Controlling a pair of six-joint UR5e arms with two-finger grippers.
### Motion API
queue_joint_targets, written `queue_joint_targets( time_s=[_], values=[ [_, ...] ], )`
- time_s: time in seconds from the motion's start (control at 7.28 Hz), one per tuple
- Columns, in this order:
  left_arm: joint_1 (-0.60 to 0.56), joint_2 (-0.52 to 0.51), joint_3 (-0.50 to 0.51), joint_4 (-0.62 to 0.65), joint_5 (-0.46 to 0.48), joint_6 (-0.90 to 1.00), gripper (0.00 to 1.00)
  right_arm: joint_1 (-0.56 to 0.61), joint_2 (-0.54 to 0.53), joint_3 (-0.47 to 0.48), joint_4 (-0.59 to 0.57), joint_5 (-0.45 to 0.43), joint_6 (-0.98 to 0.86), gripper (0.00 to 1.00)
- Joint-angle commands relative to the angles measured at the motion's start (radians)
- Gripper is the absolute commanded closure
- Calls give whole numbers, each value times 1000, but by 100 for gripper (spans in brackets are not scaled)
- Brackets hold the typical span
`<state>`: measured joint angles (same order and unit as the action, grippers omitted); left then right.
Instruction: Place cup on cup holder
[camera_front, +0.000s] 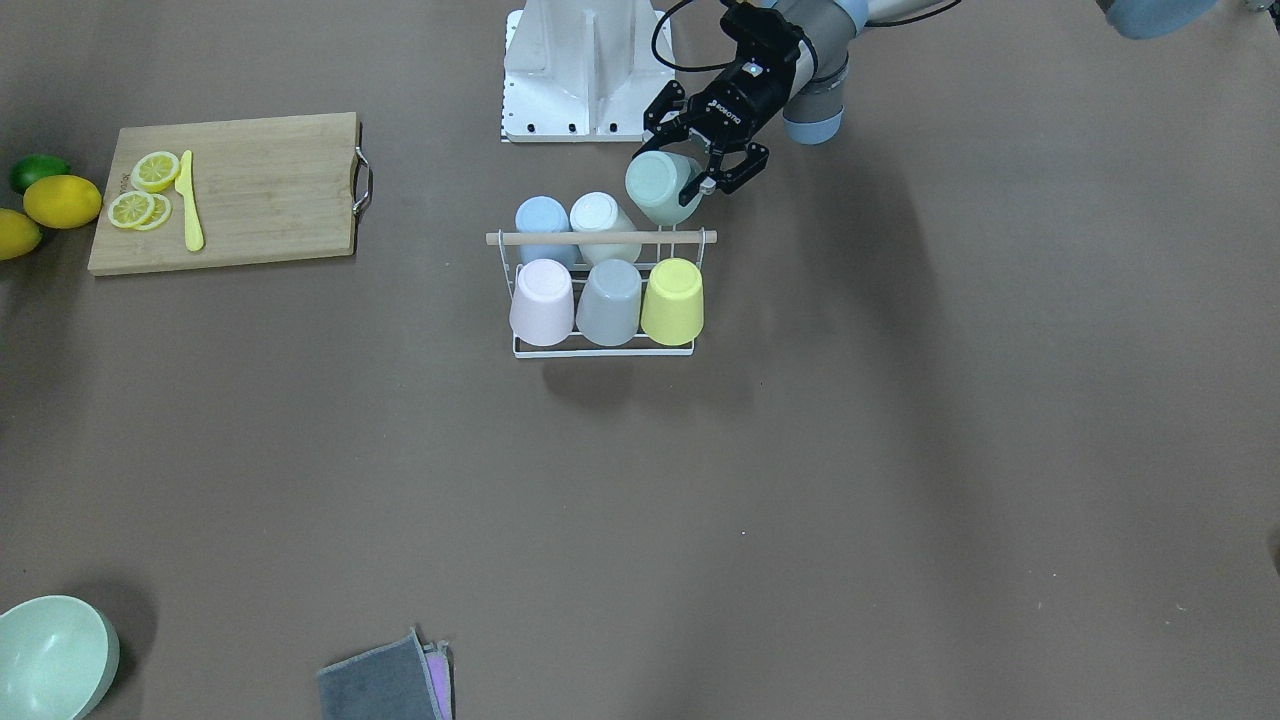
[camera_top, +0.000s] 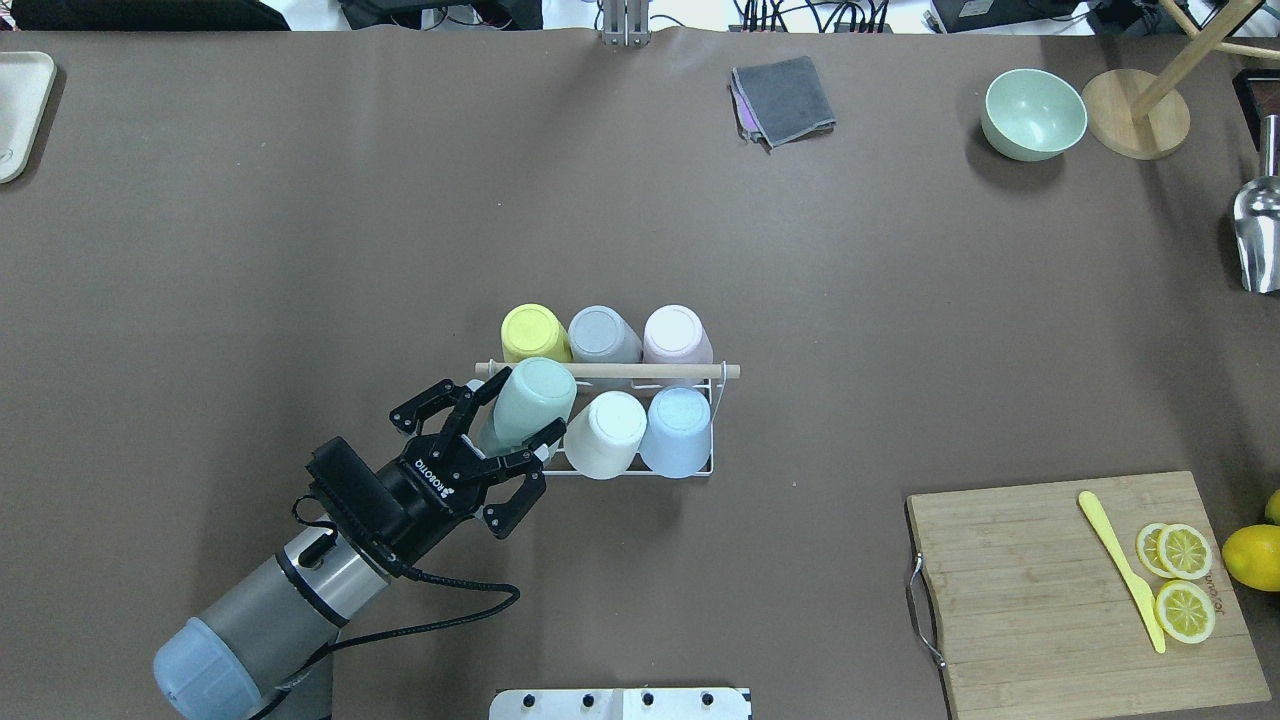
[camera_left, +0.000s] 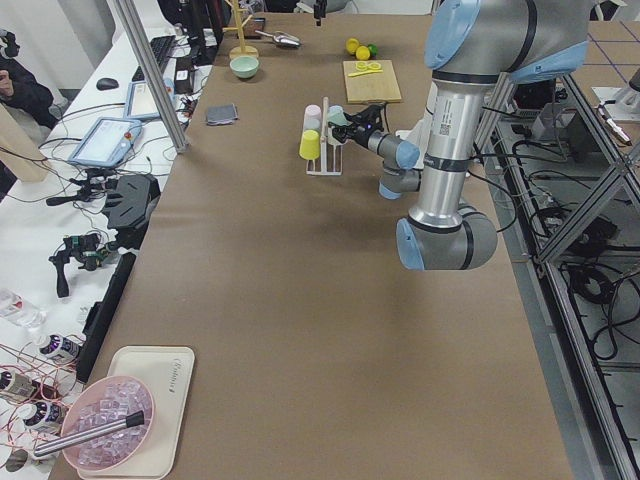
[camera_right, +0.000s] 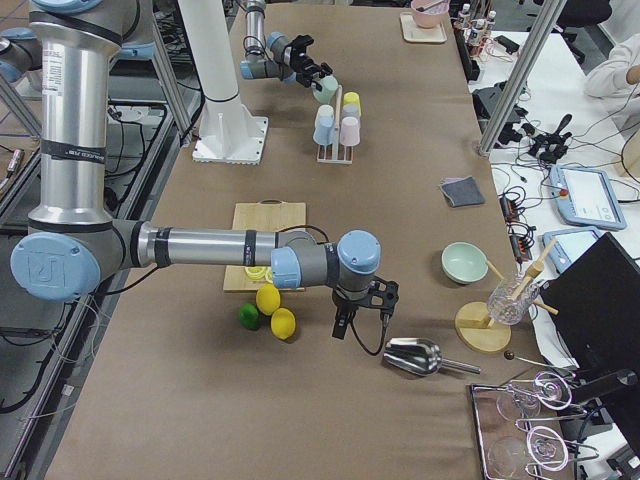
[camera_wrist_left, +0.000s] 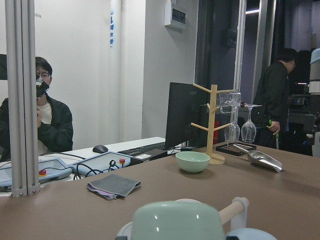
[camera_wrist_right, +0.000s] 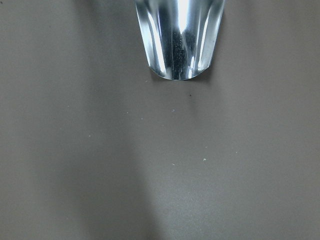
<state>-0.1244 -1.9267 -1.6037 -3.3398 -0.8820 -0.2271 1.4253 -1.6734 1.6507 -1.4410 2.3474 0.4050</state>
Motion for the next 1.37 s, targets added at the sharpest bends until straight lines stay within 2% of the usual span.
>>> queue_joint_targets(
  time_s=[0.0, 0.27, 0.41, 0.55, 0.96, 1.24],
  values=[
    [6, 2, 1, -4, 0, 0, 99, 0, 1, 0, 1, -3, 0, 1],
    [15, 9, 2, -33, 3, 2, 73, 0, 1, 0, -1, -5, 0, 1],
    [25, 9, 2, -41, 23, 5, 9, 0, 1, 0, -1, -5, 0, 1],
    [28, 9, 14, -61, 31, 6, 3, 0, 0, 1, -1, -4, -3, 0],
    [25, 8, 22, -61, 31, 5, 3, 0, -3, -3, -1, -5, -8, 0],
    [-15, 6, -43, -55, 28, 5, 2, 0, -12, -3, -1, 0, -11, 0]
  ],
)
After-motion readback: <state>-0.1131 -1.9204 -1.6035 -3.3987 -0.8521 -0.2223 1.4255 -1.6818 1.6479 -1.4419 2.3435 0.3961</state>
